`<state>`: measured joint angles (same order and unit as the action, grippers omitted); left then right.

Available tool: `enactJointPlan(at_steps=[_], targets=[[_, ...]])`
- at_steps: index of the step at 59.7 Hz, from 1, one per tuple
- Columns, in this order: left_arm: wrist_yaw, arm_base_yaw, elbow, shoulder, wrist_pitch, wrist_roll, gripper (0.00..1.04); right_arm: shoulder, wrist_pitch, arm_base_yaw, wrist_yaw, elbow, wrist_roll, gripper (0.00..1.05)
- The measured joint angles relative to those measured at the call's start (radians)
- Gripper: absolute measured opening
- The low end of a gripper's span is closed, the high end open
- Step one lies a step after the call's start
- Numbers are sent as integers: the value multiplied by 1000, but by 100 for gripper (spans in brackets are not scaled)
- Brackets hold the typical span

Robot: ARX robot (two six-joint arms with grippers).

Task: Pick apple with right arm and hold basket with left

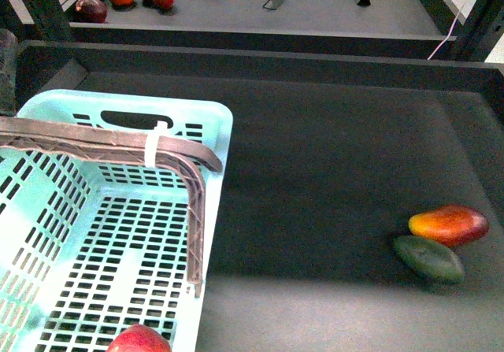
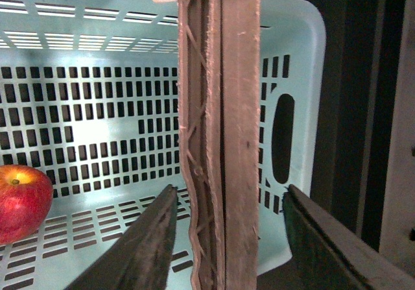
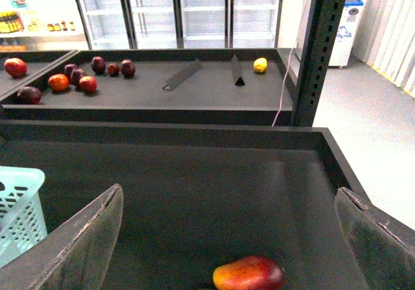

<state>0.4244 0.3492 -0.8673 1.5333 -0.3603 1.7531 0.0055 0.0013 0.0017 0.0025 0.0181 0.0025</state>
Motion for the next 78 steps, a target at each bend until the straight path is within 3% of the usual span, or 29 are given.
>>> enactJointPlan(at_steps=[17,28,48,51,57,62,67,78], targets=[[55,36,-8,-103,-90,3,99,0,0,0,0,0,0,96],[130,92,-20,-246,-142,-2,97,0,0,0,0,0,0,96],[131,107,-28,-268,-146,-5,97,0,0,0,0,0,0,96],[79,94,39,-296,29,-157,92,0,0,0,-1,0,0,96],[-60,39,325,-403,651,-710,72,0,0,0,0,0,0,96],[-97,-6,460,-472,927,-1131,58,0,0,0,0,0,0,96],[-135,-53,532,-539,1025,-1478,41,0,0,0,0,0,0,96],[-218,-131,652,-648,1022,-1695,7,0,0,0,0,0,0,96]])
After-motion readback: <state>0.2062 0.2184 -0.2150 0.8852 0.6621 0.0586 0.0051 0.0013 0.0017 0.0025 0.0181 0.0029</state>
